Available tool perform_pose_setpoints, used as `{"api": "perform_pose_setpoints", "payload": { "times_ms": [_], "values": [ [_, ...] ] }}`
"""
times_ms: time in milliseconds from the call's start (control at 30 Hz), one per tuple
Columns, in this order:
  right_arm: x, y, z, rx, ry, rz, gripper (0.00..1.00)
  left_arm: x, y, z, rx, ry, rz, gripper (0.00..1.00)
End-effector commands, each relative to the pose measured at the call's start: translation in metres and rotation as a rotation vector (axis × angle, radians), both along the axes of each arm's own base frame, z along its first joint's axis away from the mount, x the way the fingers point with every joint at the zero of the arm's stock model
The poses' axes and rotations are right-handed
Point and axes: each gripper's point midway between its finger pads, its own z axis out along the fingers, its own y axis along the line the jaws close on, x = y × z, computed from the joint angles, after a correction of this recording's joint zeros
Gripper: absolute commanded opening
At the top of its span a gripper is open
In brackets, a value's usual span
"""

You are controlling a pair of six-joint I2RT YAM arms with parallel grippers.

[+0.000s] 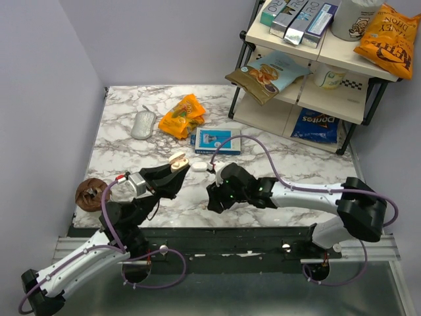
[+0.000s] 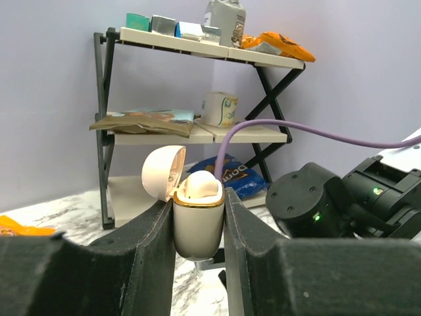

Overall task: Insert the wireless bluetooth earbuds into the charging case
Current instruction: Pick up the earbud from the center of the board.

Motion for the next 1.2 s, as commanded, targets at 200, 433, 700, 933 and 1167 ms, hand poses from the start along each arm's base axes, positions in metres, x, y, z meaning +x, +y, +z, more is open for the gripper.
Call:
{"api": "perform_pose_setpoints", "payload": {
  "times_ms": [200,433,700,933,1167],
  "values": [
    [0.009,0.029,-0.028,-0.075,0.03,-0.083,0.55,-0.001,0.018,-0.011,0.005,0.03,0.059,0.0],
    [0.012,0.04,-0.034,-0.096,0.032,-0.081,0.51,-0.005,0.029,-0.009,-0.006,0.024,0.08,0.0],
    [0.009,0.043,-0.048,-0.132,0.062,-0.073,0.45,-0.006,0.03,-0.009,-0.006,0.024,0.082,0.0],
    [0.008,0.043,-0.055,-0.15,0.07,-0.073,0.44,-0.005,0.028,-0.01,-0.006,0.03,0.073,0.0],
    [0.005,0.043,-0.06,-0.161,0.076,-0.064,0.41,-0.006,0.028,-0.011,-0.009,0.032,0.07,0.0]
  ]
}}
